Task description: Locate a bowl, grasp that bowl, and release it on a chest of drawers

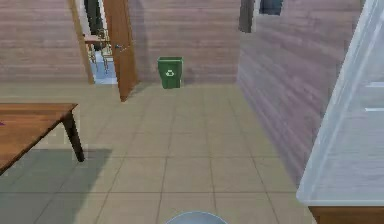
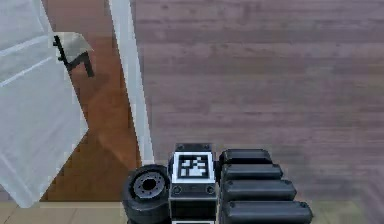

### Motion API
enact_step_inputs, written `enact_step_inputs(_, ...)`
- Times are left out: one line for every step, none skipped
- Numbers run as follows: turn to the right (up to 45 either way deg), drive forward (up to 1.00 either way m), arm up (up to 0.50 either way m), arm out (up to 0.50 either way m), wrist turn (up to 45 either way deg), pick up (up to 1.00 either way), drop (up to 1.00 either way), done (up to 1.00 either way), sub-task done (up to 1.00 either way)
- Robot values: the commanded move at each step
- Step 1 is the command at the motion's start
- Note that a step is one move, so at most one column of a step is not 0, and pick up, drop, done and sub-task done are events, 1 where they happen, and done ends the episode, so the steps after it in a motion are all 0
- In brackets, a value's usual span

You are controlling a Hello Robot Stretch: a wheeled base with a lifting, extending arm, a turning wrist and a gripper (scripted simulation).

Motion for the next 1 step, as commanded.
enact_step_inputs(45.0, 0.0, 0.0, 0.0, 0.0, 0.0, 0.0, 0.0, 0.0)
